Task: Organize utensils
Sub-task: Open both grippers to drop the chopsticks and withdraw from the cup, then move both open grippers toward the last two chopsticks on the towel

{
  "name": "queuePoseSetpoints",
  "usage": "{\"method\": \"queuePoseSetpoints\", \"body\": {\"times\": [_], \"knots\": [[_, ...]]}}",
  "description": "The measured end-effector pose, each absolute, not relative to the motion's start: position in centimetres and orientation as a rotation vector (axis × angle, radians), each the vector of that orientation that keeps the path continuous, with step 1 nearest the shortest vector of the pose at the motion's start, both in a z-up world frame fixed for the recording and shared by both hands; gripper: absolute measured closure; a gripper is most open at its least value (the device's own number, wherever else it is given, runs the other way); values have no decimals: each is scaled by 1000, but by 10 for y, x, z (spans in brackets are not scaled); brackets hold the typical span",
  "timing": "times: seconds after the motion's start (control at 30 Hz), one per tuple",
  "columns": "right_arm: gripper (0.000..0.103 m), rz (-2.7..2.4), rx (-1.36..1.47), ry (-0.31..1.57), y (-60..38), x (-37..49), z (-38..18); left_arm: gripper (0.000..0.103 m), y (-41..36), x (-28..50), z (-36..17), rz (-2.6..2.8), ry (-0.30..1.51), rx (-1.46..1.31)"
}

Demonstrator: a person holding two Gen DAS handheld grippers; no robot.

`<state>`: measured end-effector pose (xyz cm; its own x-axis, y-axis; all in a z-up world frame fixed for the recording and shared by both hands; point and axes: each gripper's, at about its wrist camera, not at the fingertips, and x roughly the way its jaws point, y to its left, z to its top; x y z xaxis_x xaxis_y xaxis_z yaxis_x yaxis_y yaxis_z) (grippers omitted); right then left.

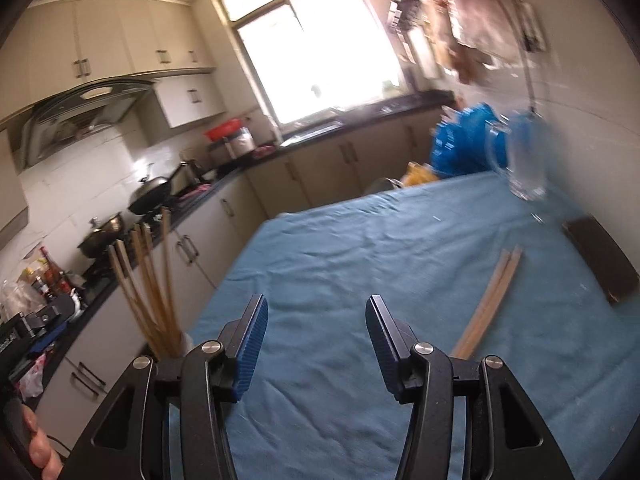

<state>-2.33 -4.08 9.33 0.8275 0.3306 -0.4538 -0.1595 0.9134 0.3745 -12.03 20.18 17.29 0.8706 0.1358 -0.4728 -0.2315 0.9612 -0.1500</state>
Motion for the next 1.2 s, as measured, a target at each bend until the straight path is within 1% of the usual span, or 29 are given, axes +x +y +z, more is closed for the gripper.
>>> {"method": "queuePoseSetpoints", "body": {"times": [0.07,0.13,0.33,0.6,0.77,0.97,1.2], "knots": [[48,242,346,555,-55,-28,88,48,189,-123,172,193,489,-160],[48,223,354,566,-65,-32,84,44,178,-125,172,188,497,-127],[47,178,367,590,-95,-46,73,39,153,-132,165,156,526,-76],[47,120,384,613,-130,-55,56,39,131,-124,152,108,590,-52],[47,84,352,634,-152,-46,45,37,116,-113,141,36,640,-56],[47,15,300,639,-182,-28,28,37,80,-81,118,-79,720,-18],[47,7,381,648,-209,-11,11,37,28,-19,79,-221,865,-57]]}}
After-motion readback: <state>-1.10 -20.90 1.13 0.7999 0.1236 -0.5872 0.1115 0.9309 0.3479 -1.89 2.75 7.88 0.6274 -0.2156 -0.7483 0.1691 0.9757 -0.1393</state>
